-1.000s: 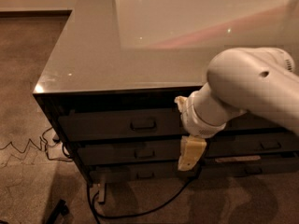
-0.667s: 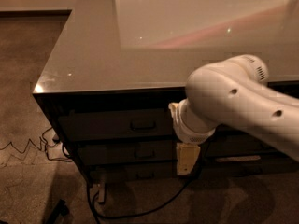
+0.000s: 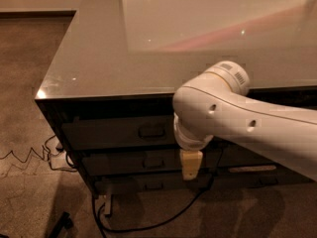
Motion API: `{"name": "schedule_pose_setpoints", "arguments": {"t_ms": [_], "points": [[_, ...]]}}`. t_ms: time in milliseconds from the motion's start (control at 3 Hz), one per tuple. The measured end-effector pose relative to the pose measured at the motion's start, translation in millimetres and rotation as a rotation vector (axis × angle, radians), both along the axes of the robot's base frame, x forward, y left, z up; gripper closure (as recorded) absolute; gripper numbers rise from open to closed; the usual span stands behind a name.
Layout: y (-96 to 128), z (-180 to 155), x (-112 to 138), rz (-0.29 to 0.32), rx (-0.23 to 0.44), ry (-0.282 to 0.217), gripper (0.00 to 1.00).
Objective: Open top drawer
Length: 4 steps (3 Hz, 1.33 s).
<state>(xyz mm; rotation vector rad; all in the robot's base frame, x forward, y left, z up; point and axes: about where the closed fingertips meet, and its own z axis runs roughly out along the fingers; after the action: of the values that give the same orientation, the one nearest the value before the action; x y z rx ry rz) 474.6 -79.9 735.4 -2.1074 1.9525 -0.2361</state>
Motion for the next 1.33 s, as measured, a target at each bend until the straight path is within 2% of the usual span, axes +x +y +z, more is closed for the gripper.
{"name": "schedule_pose_setpoints", "arguments": {"t_ms": [333,1000,1333], "points": [[22.9,-12.3,20.3,-0.007,-0.031,-0.006,0.0],[22.6,-21.8,28.8,-0.027,-0.022,0.006,0.0],[17.5,-32.6,50.7,-0.055,0.0,0.007,0.0]]}}
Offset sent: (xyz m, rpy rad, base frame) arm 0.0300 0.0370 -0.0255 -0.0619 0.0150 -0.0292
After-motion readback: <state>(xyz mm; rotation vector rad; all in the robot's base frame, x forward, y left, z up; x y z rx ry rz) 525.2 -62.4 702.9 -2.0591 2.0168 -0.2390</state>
